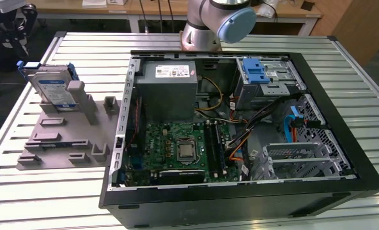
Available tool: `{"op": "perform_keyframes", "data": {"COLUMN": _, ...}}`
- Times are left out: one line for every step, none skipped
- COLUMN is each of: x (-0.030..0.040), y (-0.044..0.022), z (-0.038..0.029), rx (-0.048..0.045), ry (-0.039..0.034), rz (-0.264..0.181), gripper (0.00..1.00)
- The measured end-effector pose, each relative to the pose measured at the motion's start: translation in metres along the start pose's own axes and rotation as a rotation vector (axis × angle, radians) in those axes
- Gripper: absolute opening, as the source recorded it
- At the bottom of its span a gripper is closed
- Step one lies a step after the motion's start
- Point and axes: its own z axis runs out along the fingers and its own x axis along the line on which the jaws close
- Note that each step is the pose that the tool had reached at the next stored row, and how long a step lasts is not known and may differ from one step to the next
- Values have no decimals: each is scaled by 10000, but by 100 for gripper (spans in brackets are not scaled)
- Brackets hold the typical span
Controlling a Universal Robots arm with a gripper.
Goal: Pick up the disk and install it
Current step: 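Pick up the disk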
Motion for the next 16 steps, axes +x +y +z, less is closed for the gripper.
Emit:
{"op": "perform_keyframes", "data": {"x": 0, "y": 0, "z": 0, "rx": -1, "ry": 2, "rz": -93, "gripper": 11}}
{"op": "perform_keyframes", "data": {"x": 0, "y": 0, "z": 0, "rx": -1, "ry": 4, "rz": -184, "gripper": 11}}
{"op": "perform_keyframes", "data": {"x": 0, "y": 0, "z": 0, "rx": 0, "ry": 6, "rz": -283, "gripper": 11}}
{"op": "perform_keyframes", "data": {"x": 0, "y": 0, "z": 0, "rx": -1, "ry": 9, "rz": -373, "gripper": 11}}
{"op": "perform_keyframes", "data": {"x": 0, "y": 0, "z": 0, "rx": -1, "ry": 10, "rz": -463, "gripper": 11}}
{"op": "perform_keyframes", "data": {"x": 0, "y": 0, "z": 0, "rx": -1, "ry": 12, "rz": -553, "gripper": 11}}
{"op": "perform_keyframes", "data": {"x": 0, "y": 0, "z": 0, "rx": -1, "ry": 13, "rz": -645, "gripper": 11}}
{"op": "perform_keyframes", "data": {"x": 0, "y": 0, "z": 0, "rx": -1, "ry": 16, "rz": -737, "gripper": 11}}
{"op": "perform_keyframes", "data": {"x": 0, "y": 0, "z": 1, "rx": -2, "ry": 17, "rz": -827, "gripper": 11}}
{"op": "perform_keyframes", "data": {"x": 0, "y": 0, "z": 1, "rx": -2, "ry": 19, "rz": -926, "gripper": 11}}
{"op": "perform_keyframes", "data": {"x": 0, "y": 0, "z": 0, "rx": -2, "ry": 22, "rz": -1018, "gripper": 11}}
{"op": "perform_keyframes", "data": {"x": 0, "y": 0, "z": 0, "rx": -2, "ry": 23, "rz": -1108, "gripper": 11}}
{"op": "perform_keyframes", "data": {"x": 0, "y": 0, "z": 1, "rx": -2, "ry": 25, "rz": -1200, "gripper": 11}}
{"op": "perform_keyframes", "data": {"x": 0, "y": 0, "z": 0, "rx": -3, "ry": 28, "rz": -1292, "gripper": 11}}
{"op": "perform_keyframes", "data": {"x": 0, "y": 0, "z": 1, "rx": -3, "ry": 29, "rz": -1384, "gripper": 11}}
{"op": "perform_keyframes", "data": {"x": 0, "y": 0, "z": 1, "rx": -3, "ry": 31, "rz": -1472, "gripper": 11}}
